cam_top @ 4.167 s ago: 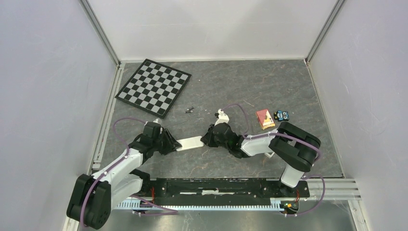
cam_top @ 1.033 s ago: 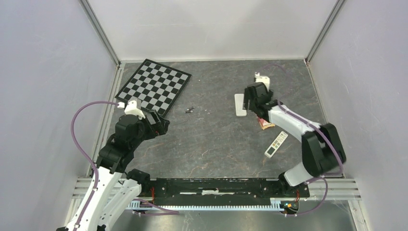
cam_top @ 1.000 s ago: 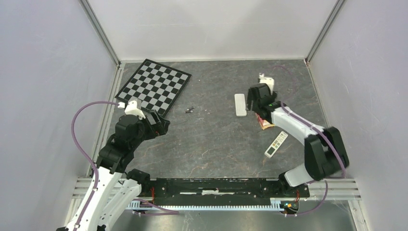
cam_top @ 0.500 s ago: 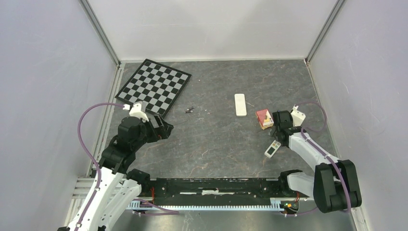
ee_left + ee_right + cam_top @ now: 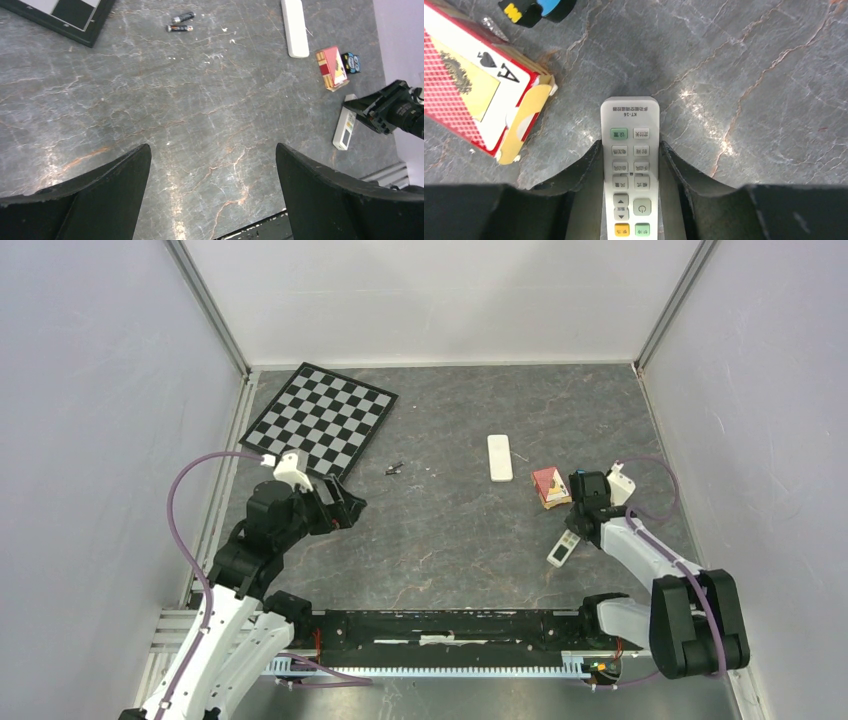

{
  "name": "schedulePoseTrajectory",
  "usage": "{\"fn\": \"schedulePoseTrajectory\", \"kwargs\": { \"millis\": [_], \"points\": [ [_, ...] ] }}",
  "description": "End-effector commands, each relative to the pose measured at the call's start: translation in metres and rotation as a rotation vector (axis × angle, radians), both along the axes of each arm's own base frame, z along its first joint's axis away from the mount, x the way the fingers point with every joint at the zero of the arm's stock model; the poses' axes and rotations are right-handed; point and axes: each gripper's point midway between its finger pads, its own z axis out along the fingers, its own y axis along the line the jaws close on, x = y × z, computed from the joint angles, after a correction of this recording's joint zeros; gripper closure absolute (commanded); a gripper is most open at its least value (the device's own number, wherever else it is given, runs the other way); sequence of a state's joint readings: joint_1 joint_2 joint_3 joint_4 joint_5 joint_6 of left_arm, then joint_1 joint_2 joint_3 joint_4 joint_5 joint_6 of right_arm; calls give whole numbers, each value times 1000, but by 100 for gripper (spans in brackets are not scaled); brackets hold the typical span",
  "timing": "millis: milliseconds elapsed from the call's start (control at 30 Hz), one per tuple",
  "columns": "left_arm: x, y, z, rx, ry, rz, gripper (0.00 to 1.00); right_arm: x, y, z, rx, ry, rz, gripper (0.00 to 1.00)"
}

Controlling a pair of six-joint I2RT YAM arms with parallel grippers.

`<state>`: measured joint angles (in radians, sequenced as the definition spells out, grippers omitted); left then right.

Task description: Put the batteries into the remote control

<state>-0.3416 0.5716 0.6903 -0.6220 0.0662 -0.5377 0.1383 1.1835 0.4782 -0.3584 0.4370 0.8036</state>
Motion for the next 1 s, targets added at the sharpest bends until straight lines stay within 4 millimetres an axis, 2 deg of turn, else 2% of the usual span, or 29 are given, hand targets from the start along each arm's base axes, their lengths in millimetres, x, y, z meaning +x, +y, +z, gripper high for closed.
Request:
{"fn": "schedulePoseTrajectory", "kwargs": {
  "millis": [0, 100, 167, 233, 300, 333, 400, 500, 633, 733, 967],
  "points": [
    [0, -27, 13, -112, -34, -114, 0, 8, 18, 16, 95, -65, 45, 90],
    [-3, -46, 18, -194, -41, -200, 0, 22, 42, 45, 202, -166, 133, 95],
    [-5, -57, 22, -247, -42, -253, 0, 35, 69, 73, 302, -280, 237, 97],
    [-5, -68, 27, -301, -49, -299, 0, 48, 103, 110, 412, -440, 365, 96],
    [-7, -80, 34, -366, -49, -354, 0, 53, 143, 151, 532, -599, 521, 97],
    [-9, -85, 38, -407, -42, -381, 0, 52, 159, 169, 584, -665, 585, 97],
    [-12, -95, 49, -483, -50, -432, 0, 45, 194, 218, 679, -844, 732, 98],
    [-16, -106, 68, -582, -90, -494, 0, 25, 235, 273, 790, -1013, 895, 100],
    [-25, -114, 97, -691, -168, -567, 0, 9, 265, 322, 909, -1149, 1000, 100],
    [-29, -120, 114, -718, -222, -607, 0, 0, 282, 346, 997, -1192, 1041, 99],
    [-30, -148, 119, -658, -274, -668, 0, -14, 303, 385, 1135, -1294, 1067, 99]
  ]
}}
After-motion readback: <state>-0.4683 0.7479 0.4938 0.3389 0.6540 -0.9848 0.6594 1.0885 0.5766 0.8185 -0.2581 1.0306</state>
